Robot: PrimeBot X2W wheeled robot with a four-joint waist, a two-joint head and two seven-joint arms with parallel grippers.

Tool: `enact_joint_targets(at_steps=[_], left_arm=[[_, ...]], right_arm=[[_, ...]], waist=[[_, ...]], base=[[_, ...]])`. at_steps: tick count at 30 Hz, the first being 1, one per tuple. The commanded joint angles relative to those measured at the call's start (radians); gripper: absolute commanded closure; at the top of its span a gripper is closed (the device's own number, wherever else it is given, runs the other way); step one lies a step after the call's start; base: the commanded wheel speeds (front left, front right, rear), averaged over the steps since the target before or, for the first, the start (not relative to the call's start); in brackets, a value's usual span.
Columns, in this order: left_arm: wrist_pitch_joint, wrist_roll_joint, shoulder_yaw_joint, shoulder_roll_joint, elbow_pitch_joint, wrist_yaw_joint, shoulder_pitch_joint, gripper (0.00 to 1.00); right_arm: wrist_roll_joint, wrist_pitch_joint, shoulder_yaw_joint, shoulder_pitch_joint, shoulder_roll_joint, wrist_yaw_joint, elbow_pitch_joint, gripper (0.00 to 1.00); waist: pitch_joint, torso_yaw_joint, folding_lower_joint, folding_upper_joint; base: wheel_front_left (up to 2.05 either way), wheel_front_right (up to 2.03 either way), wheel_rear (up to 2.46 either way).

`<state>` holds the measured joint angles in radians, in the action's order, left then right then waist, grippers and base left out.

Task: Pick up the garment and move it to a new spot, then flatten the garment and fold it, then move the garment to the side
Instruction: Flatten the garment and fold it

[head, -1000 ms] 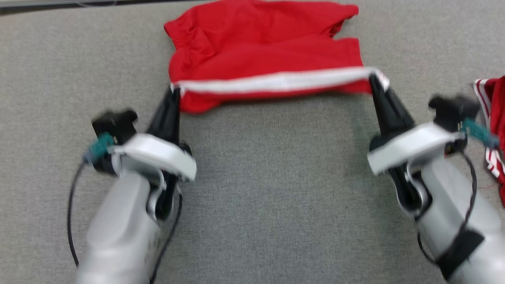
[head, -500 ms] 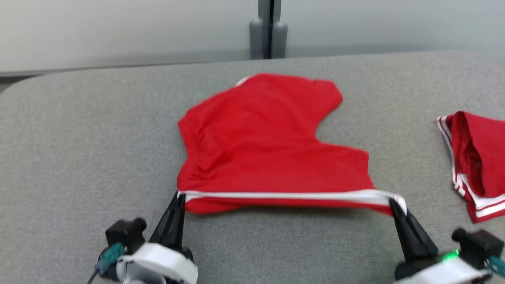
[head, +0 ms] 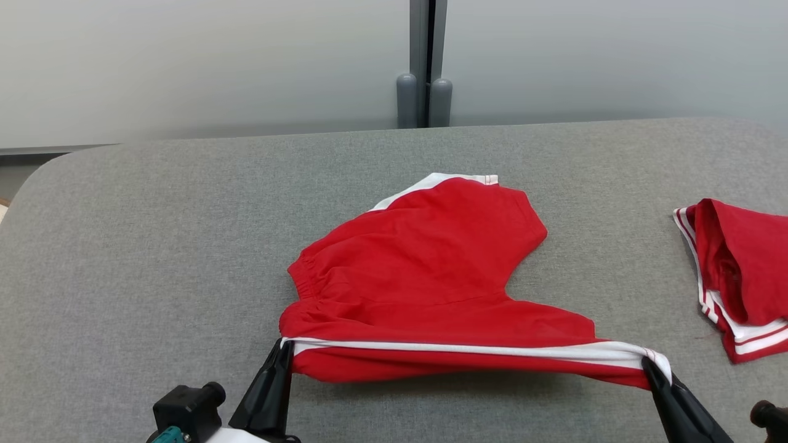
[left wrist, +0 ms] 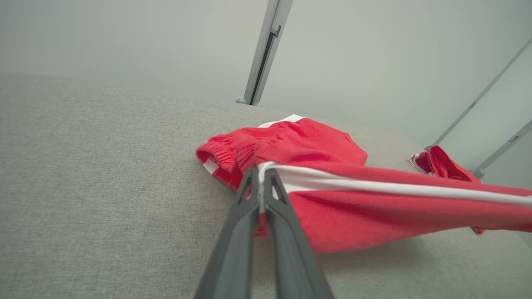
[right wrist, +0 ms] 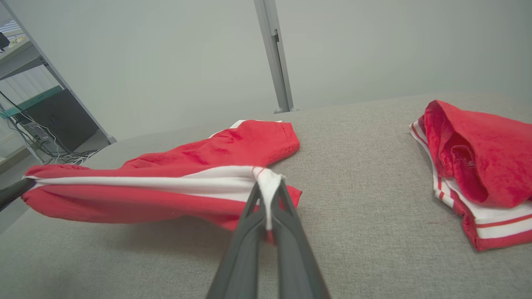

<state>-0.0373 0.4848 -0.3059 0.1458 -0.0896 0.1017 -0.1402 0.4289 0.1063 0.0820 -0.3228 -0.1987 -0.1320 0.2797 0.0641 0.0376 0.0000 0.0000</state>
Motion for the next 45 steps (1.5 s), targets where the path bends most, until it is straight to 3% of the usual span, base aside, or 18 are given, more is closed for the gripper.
enact_joint_targets(at_steps=[1,7,17,23,30,31,32,33,38,45], left_arm=[[0.006,0.005,0.009,0.007,-0.012,0.011,0.006,1.0],[0.023,0.018,0.001,-0.002,0.026,-0.02,0.116,1.0],[-0.016,0.094,-0.003,-0.059,0.235,-0.113,0.424,1.0],[-0.057,0.117,-0.04,-0.081,0.389,-0.15,0.598,1.0],[-0.09,0.143,-0.083,-0.09,0.54,-0.172,0.715,1.0],[-0.087,0.146,-0.093,-0.091,0.559,-0.175,0.725,1.0],[-0.086,0.152,-0.101,-0.091,0.576,-0.178,0.732,0.6],[-0.089,0.158,-0.109,-0.092,0.59,-0.179,0.737,0.0],[-0.168,0.152,-0.12,-0.093,0.612,-0.167,0.73,0.0],[-0.228,0.075,-0.008,-0.088,0.481,-0.086,0.638,0.0]], right_arm=[[-0.005,0.009,-0.017,0.013,-0.004,0.002,0.01,1.0],[0.012,-0.006,-0.035,0.153,-0.05,0.003,-0.046,1.0],[0.061,-0.031,0.042,0.597,-0.194,0.002,-0.273,1.0],[0.121,-0.064,0.148,0.877,-0.251,0.002,-0.476,1.0],[0.184,-0.097,0.289,1.07,-0.252,0.002,-0.697,1.0],[0.19,-0.105,0.304,1.083,-0.25,0.002,-0.722,0.83],[0.197,-0.117,0.316,1.096,-0.247,0.002,-0.742,0.55],[0.199,-0.134,0.327,1.105,-0.245,0.002,-0.76,0.0],[0.162,-0.258,0.36,1.08,-0.239,0.002,-0.805,0.0],[0.049,-0.364,0.303,0.963,-0.212,0.002,-0.71,0.0]], waist=[[0.009,0.009,0.0,0.0],[0.099,0.049,0.0,0.0],[0.336,0.135,0.0,0.0],[0.419,0.188,0.0,0.0],[0.439,0.208,0.0,0.0],[0.439,0.207,0.0,0.0],[0.438,0.207,0.0,0.0],[0.437,0.205,0.0,0.0],[0.412,0.183,0.0,0.0],[0.344,0.126,0.0,0.0]], base=[[0.0,0.0,0.0],[0.0,0.0,0.0],[0.0,0.0,0.0],[0.0,0.0,0.0],[0.0,0.0,0.0],[0.0,0.0,0.0],[0.0,0.0,0.0],[0.0,0.0,0.0],[0.0,0.0,0.0],[0.0,0.0,0.0]])
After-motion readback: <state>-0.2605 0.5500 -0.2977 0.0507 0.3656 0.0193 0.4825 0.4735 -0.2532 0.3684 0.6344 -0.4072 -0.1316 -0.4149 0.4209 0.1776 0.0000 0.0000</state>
